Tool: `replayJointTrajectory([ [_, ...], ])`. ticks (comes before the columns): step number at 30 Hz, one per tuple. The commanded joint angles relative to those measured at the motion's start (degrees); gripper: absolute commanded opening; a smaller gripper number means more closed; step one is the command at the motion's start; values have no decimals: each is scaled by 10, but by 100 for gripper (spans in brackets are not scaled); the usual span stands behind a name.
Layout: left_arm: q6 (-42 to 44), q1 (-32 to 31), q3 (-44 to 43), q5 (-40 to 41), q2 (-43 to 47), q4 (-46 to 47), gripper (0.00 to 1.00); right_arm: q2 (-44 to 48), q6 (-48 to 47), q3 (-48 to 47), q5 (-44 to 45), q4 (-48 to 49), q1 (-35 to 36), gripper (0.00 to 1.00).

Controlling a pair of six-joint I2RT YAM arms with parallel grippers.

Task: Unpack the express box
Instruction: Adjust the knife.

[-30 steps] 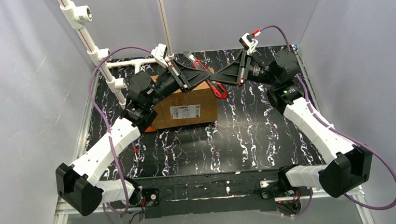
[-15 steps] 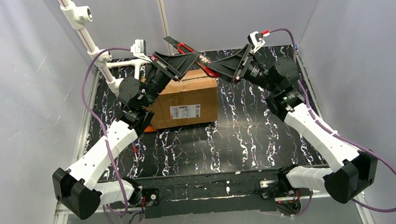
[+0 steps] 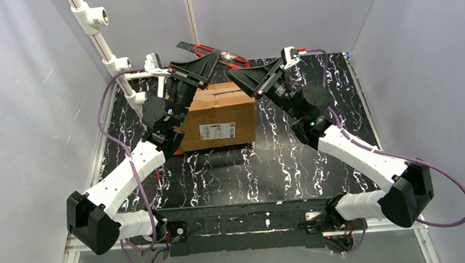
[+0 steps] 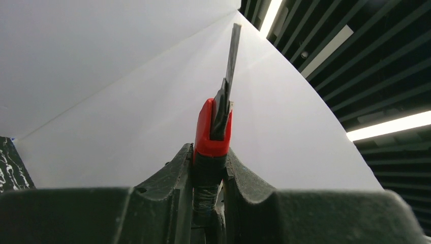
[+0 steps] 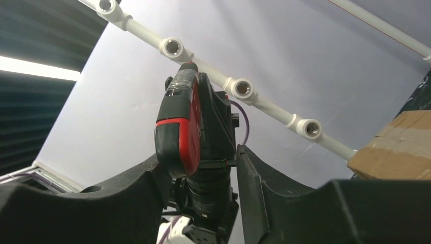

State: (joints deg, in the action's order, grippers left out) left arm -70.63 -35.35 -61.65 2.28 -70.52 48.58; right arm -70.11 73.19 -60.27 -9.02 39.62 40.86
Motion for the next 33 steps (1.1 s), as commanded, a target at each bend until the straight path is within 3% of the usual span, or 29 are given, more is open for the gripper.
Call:
replayJointTrajectory([
  [1,1,-2,12,43,16,56,0,-22,6,-34,74,84,34,54],
  [12,8,-2,40,73,23,94,0,-79,19,-55,146,165,55,62],
  [17,4,-2,44,78,18,109,0,-83,13,-77,157,132,55,51],
  [33,10,-2,55,84,22,118,0,-116,34,-119,133,113,55,47],
])
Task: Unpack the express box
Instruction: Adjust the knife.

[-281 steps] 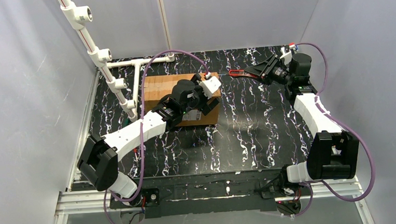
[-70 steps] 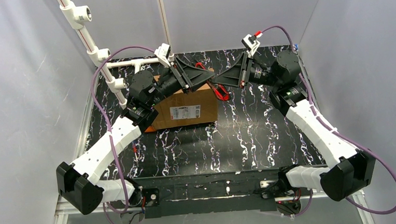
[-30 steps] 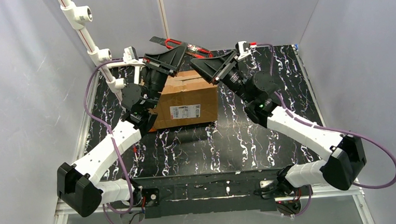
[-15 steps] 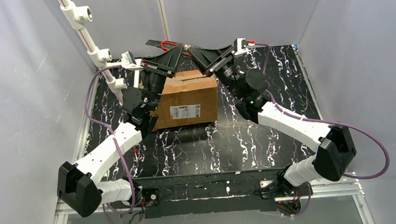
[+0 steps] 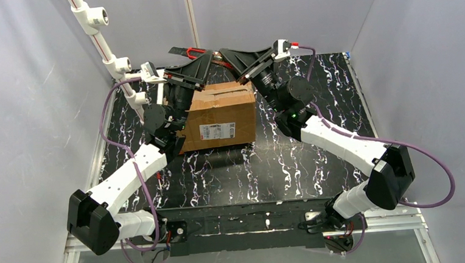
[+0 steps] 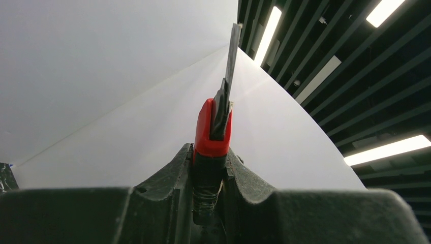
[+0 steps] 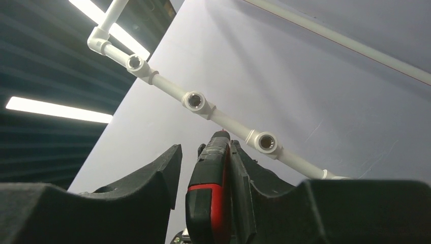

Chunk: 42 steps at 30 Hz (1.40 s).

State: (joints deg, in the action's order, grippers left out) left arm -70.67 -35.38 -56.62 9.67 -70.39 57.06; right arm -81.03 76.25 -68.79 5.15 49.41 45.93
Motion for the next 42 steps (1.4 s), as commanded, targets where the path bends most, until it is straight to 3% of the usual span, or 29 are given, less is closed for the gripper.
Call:
replayJointTrajectory([
  [1,11,-3,5,11,20,34,0,-8,4,-35,-11,15,4,47],
  [8,25,-2,2,11,17,33,0,-16,23,-28,-23,11,4,50],
  [11,28,-2,4,11,16,33,0,-14,18,-20,-13,21,4,33],
  [12,28,-2,5,11,17,33,0,-12,13,-22,-11,18,4,23],
  [13,29,-2,5,11,16,33,0,-12,4,-29,-16,2,4,2],
  [16,35,-2,9,1,15,33,0,18,-8,-30,11,-75,-4,1],
  [17,50,-2,14,-1,17,32,10,25,-9,-30,0,-86,-20,1],
  [18,59,-2,22,-6,28,17,32,30,-10,-28,-13,-86,-35,1],
  [19,62,-2,30,-2,39,-11,54,36,-9,-21,-25,-81,-55,1],
  [20,64,-2,41,0,48,-45,69,45,-9,-6,-32,-80,-74,1],
  [23,107,-2,58,-51,65,-110,84,65,-13,23,-76,-77,-157,1],
  [27,198,-10,45,-185,80,-302,86,96,-88,13,-174,-183,-290,1],
  [29,262,-24,28,-211,84,-397,85,105,-115,12,-230,-227,-361,1],
  [32,396,-72,-14,-179,93,-537,83,93,-187,-19,-297,-331,-428,1],
  [36,554,-110,-149,-151,40,-743,83,74,-274,-33,-306,-431,-454,1],
  [42,764,-118,-302,-76,-42,-977,84,85,-351,-41,-237,-493,-487,1],
])
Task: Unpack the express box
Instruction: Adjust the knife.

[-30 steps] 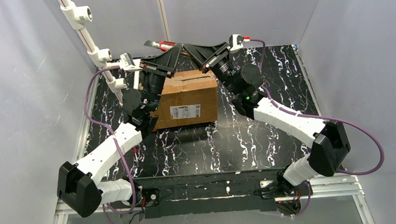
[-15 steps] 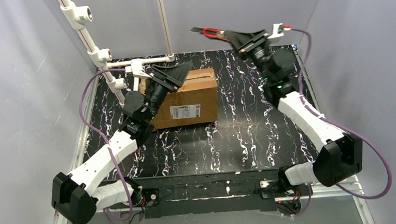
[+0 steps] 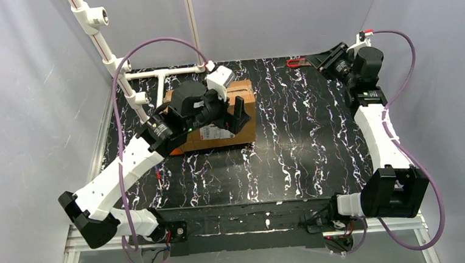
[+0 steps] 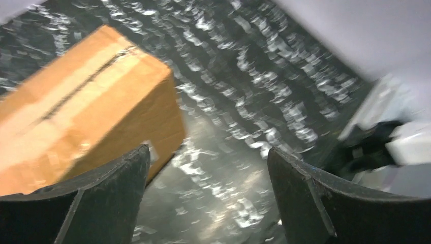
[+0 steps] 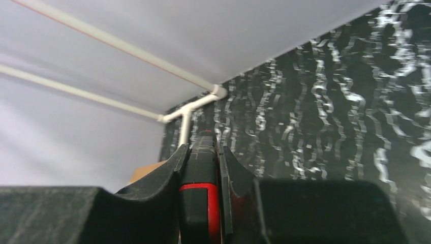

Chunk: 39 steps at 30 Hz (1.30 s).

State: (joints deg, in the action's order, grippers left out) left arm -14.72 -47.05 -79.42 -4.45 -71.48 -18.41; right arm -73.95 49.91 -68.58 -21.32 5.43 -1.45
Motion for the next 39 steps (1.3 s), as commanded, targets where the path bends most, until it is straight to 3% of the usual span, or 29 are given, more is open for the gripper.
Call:
replayJointTrajectory([
  [1,245,-1,-89,76,-38,-245,86,14,-85,-40,25,-50,-14,1],
  [7,370,0,-113,142,-74,-297,90,5,29,39,-63,108,-14,1],
  [10,374,1,-108,129,-83,-269,90,-4,58,58,-88,151,-14,1],
  [14,386,1,-48,144,-80,-163,85,-16,121,100,-118,238,-14,1],
  [17,401,3,11,160,-61,-43,84,-27,119,105,-119,235,-13,1],
  [22,396,7,50,104,-66,43,84,-48,149,123,-139,282,-7,1],
  [28,389,15,122,46,-63,151,81,-42,133,127,-136,259,14,1],
  [30,377,24,136,10,-61,160,78,-39,130,128,-136,255,30,1],
  [36,367,42,210,12,-38,197,71,-34,121,131,-139,245,31,1],
  [39,347,42,231,3,-16,191,73,-28,118,139,-139,237,32,1],
])
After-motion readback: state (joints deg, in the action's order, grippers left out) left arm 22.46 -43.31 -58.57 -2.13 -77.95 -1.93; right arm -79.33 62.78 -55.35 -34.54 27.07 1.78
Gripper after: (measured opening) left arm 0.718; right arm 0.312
